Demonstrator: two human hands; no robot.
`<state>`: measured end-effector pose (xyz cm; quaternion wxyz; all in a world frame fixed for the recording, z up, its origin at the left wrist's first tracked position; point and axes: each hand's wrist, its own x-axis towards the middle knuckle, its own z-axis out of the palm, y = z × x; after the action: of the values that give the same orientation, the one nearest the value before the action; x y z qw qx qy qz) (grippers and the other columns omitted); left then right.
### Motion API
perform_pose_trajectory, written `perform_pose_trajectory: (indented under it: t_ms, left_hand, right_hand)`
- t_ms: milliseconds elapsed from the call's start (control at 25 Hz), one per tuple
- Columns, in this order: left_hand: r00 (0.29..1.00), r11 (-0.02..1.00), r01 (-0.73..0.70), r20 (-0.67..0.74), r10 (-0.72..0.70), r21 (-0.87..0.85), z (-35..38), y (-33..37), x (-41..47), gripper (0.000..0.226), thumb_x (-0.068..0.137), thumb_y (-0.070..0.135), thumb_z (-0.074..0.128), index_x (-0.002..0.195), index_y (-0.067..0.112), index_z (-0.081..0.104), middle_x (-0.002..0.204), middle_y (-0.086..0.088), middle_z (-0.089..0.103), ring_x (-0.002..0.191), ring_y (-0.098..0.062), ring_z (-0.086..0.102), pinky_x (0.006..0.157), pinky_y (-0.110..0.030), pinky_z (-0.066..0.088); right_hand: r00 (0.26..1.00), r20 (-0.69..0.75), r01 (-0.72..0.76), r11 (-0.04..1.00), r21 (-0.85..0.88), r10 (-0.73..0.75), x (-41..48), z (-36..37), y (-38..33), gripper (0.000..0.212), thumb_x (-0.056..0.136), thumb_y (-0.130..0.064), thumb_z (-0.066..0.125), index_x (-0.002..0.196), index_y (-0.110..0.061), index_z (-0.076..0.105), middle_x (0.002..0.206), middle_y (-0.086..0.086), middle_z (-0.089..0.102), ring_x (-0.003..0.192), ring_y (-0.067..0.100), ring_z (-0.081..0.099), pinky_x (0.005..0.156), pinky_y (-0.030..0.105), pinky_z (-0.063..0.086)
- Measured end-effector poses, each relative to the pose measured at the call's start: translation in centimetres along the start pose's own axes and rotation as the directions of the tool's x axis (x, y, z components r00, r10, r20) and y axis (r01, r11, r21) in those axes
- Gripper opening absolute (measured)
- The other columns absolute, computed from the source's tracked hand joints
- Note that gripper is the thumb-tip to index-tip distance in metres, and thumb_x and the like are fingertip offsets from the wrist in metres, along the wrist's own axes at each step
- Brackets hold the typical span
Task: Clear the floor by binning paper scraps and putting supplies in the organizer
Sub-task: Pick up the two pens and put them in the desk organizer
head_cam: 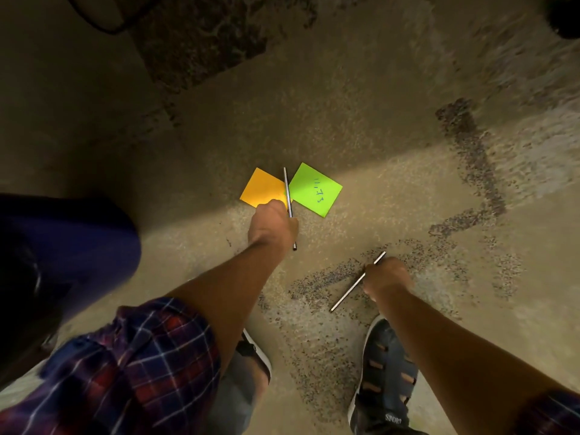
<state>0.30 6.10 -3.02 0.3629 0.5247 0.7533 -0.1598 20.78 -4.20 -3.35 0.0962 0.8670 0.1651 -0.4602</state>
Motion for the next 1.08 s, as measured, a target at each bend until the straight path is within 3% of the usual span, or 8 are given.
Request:
perform_pose_trajectory:
  t_ms: [160, 280, 360, 440, 600, 760, 920, 1080]
  left_hand:
    - [0.999, 0.984, 0.043, 0.034, -0.037, -0.173, -1.4, 0.2, -1.0, 0.026, 0.081, 0.027, 0.067, 0.100, 0.009, 0.070, 0.104, -0.013, 0.073, 0.094, -0.034, 0.071, 0.080, -0.039, 0.062]
    - [0.996, 0.942, 0.087, 0.062, -0.071, -0.323, -3.3, -0.3, -3.9, 0.019, 0.075, 0.019, 0.072, 0.090, 0.007, 0.072, 0.092, -0.015, 0.075, 0.085, -0.034, 0.073, 0.075, -0.039, 0.063]
    - [0.994, 0.917, 0.096, 0.094, -0.064, -0.388, -5.0, -0.6, -6.2, 0.012, 0.076, 0.009, 0.072, 0.088, 0.007, 0.072, 0.091, -0.016, 0.077, 0.084, -0.033, 0.075, 0.075, -0.039, 0.064]
    - [0.991, 0.869, 0.107, 0.118, -0.057, -0.483, -6.9, -0.6, -8.3, 0.013, 0.080, 0.001, 0.069, 0.087, 0.012, 0.070, 0.093, -0.019, 0.077, 0.082, -0.034, 0.076, 0.076, -0.040, 0.064]
    - [0.993, 0.793, 0.101, 0.104, -0.048, -0.601, -11.9, 0.3, -12.2, 0.023, 0.084, -0.006, 0.065, 0.081, 0.017, 0.066, 0.082, -0.015, 0.074, 0.065, -0.024, 0.065, 0.059, -0.024, 0.051]
    - [0.995, 0.725, 0.089, 0.093, -0.034, -0.683, -17.7, 1.9, -16.1, 0.028, 0.084, -0.008, 0.062, 0.075, 0.019, 0.063, 0.080, -0.015, 0.076, 0.067, -0.024, 0.065, 0.059, -0.025, 0.049]
    - [0.999, 0.672, 0.042, 0.051, -0.006, -0.739, -23.6, 2.7, -20.4, 0.025, 0.083, -0.006, 0.067, 0.074, 0.017, 0.063, 0.069, -0.009, 0.072, 0.067, -0.033, 0.070, 0.062, -0.025, 0.045]
    - [1.000, 0.647, -0.029, -0.018, 0.024, -0.762, -30.4, 3.3, -26.0, 0.017, 0.080, -0.004, 0.071, 0.081, 0.012, 0.066, 0.069, -0.007, 0.067, 0.060, -0.020, 0.056, 0.061, -0.029, 0.042]
  right_hand:
    - [0.988, -0.023, 0.151, 0.988, 0.038, -0.150, -1.9, -0.7, -0.9, 0.026, 0.094, -0.025, 0.058, 0.100, -0.001, 0.068, 0.096, 0.020, 0.072, 0.091, 0.037, 0.071, 0.084, 0.044, 0.060]
    - [0.952, -0.111, 0.285, 0.958, -0.021, -0.286, -5.6, -2.3, -2.4, 0.017, 0.094, -0.028, 0.058, 0.084, -0.015, 0.057, 0.077, 0.005, 0.066, 0.067, 0.023, 0.060, 0.060, 0.027, 0.047]
    - [0.929, -0.111, 0.358, 0.933, 0.025, -0.353, -8.3, -4.0, -3.8, 0.017, 0.093, -0.026, 0.058, 0.080, -0.015, 0.053, 0.072, 0.005, 0.066, 0.063, 0.022, 0.060, 0.051, 0.024, 0.040]
    - [0.907, -0.100, 0.417, 0.905, 0.080, -0.409, -10.7, -5.7, -5.5, 0.015, 0.093, -0.023, 0.058, 0.082, -0.013, 0.055, 0.073, 0.009, 0.070, 0.066, 0.028, 0.066, 0.052, 0.028, 0.045]
    - [0.844, -0.109, 0.535, 0.838, 0.109, -0.525, -16.0, -9.4, -8.9, 0.011, 0.094, -0.020, 0.059, 0.084, -0.016, 0.056, 0.074, 0.005, 0.071, 0.067, 0.024, 0.067, 0.055, 0.026, 0.044]
    - [0.798, -0.105, 0.602, 0.783, 0.156, -0.593, -21.6, -13.0, -11.7, 0.006, 0.095, -0.020, 0.058, 0.089, -0.021, 0.061, 0.077, -0.002, 0.072, 0.071, 0.019, 0.067, 0.061, 0.027, 0.044]
    - [0.735, -0.113, 0.677, 0.714, 0.178, -0.668, -27.8, -16.8, -14.1, 0.013, 0.095, -0.022, 0.061, 0.082, -0.023, 0.060, 0.076, -0.002, 0.074, 0.071, 0.018, 0.067, 0.056, 0.022, 0.043]
    - [0.666, -0.121, 0.740, 0.632, 0.230, -0.736, -35.1, -21.3, -16.5, 0.011, 0.094, -0.020, 0.064, 0.084, -0.020, 0.062, 0.078, 0.001, 0.076, 0.073, 0.022, 0.070, 0.065, 0.028, 0.050]
